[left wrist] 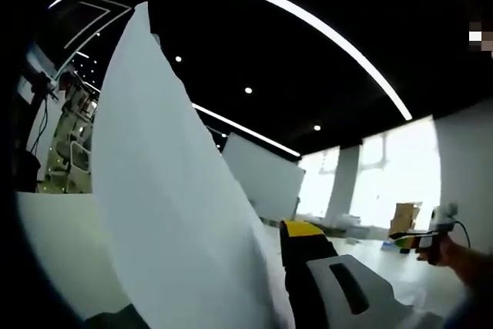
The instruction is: Organize the stack of printing papers by aligning and flattening the scattered papers on the table
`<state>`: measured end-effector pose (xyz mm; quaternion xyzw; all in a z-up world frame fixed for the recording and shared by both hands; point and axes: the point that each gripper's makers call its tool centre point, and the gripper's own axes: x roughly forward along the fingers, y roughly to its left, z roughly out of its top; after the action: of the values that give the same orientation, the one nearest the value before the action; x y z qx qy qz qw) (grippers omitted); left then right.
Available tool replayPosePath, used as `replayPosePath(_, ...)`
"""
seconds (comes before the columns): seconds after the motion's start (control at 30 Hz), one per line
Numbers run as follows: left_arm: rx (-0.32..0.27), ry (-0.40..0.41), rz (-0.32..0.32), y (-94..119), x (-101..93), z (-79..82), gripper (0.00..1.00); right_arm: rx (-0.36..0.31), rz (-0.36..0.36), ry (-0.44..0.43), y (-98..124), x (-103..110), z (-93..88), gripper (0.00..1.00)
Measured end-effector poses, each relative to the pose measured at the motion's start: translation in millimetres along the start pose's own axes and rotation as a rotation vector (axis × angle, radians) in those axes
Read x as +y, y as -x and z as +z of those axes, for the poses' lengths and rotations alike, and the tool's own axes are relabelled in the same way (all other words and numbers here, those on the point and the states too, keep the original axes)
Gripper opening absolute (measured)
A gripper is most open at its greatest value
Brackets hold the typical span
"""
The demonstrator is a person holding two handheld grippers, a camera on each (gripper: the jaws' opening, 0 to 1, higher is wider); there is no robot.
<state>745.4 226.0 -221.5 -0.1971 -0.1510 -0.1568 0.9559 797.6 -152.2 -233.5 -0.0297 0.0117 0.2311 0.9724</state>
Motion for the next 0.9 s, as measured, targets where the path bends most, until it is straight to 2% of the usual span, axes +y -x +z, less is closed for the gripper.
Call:
replayPosePath(0.2,-0.002,-0.010,0.003,0,0.1,0.3,0.20,0.047,-0.001,-0.048,-12,-6,-6.9,0.88)
replayPosePath(0.43,-0.002,-0.025,0.004,-1,-1.2,0.2,0.20,0.039,0.010,-0.045,-22,-10,8.9,0.88)
replayPosePath(0.57,-0.002,-0.030,0.004,-1,-1.4,0.3,0.20,0.037,0.004,-0.032,-28,-17,10.3,0.87)
replayPosePath(0.67,-0.003,-0.034,0.004,0,-2.0,0.6,0.20,0.052,-0.015,-0.024,-35,-28,4.5,0.87)
replayPosePath(0.9,0.000,-0.049,0.002,0,-3.4,0.5,0.20,0.052,-0.026,-0.108,-41,-39,-15.8,0.86)
